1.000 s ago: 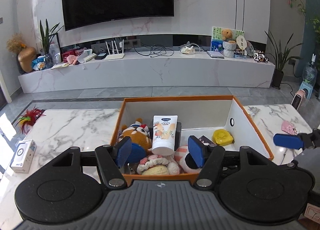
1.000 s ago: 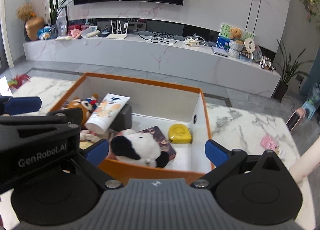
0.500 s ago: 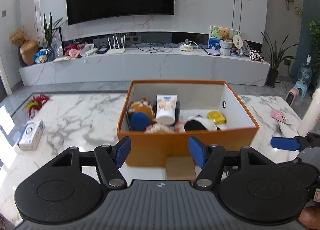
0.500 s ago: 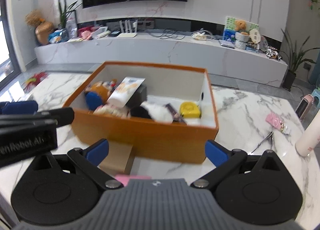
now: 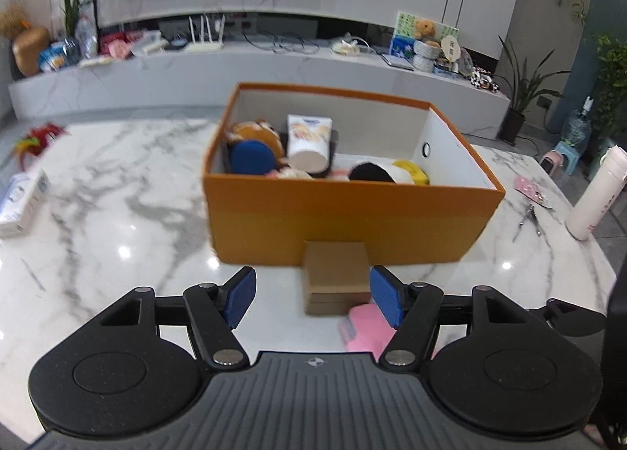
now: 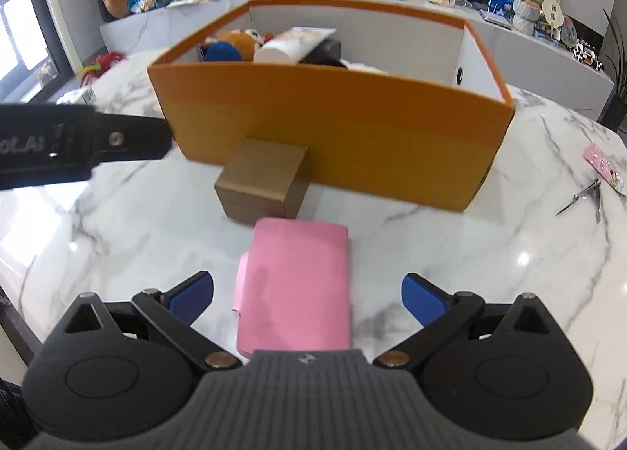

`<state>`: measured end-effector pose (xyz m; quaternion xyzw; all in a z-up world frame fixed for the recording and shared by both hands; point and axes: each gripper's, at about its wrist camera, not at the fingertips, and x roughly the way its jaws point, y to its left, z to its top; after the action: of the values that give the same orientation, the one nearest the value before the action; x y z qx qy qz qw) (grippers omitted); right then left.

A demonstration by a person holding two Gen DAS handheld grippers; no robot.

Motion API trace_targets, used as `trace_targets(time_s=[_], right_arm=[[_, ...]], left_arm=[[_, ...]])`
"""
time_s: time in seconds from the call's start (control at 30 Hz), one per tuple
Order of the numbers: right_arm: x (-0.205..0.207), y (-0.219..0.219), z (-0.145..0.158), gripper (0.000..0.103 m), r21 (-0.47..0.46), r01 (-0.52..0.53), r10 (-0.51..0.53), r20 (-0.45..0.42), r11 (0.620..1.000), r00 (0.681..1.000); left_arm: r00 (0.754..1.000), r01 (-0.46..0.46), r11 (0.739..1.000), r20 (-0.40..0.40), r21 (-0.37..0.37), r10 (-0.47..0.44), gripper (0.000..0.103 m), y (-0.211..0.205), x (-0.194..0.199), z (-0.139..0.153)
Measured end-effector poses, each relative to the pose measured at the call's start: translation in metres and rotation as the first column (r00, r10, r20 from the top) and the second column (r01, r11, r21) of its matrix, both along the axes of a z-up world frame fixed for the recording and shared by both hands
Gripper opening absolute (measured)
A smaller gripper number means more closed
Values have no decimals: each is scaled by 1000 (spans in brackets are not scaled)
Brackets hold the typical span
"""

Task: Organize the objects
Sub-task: 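Withdraw both grippers from the box toward the brown cube and pink case, then grasp the brown cardboard cube with the left gripper while the right gripper grasps the pink case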

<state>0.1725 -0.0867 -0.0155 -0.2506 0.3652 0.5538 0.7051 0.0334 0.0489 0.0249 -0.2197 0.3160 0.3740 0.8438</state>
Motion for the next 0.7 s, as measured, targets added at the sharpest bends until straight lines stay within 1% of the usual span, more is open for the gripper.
trace_targets(time_s=[0.07,0.13,0.2,0.27,0.43,0.5,0.6,0.7], right_arm=[[0,0,0,102,6,-7,7,3,1000,1000],[3,-1,0,102,6,-12,12,-4,1000,1000],[8,-2,-2,102,0,-10,10,-11,1000,1000],[13,-4,-5,102,-3,-13,13,-21,1000,1000],[22,-7,-13,102,-13,-34,33,-51,999,998],[24,-8,-16,102,-20,-39,38,-48,999,998],[26,-8,-19,102,-20,-44,43,-50,999,998],[26,-6,-21,102,-17,-50,49,-55,999,997]], left_arm=[[1000,11,1000,-6,-10,-11,76,3,9,-7],[999,12,1000,-46,-11,-13,76,7,23,-14],[997,32,999,-68,-4,-32,76,13,36,-20],[994,42,999,-99,-16,-43,76,19,48,-27],[991,76,995,-105,-68,-83,76,30,66,-43],[990,67,994,-115,-87,-77,76,33,71,-50],[987,52,996,-147,-74,-62,77,34,77,-57],[984,37,995,-171,-90,-52,77,38,82,-64]])
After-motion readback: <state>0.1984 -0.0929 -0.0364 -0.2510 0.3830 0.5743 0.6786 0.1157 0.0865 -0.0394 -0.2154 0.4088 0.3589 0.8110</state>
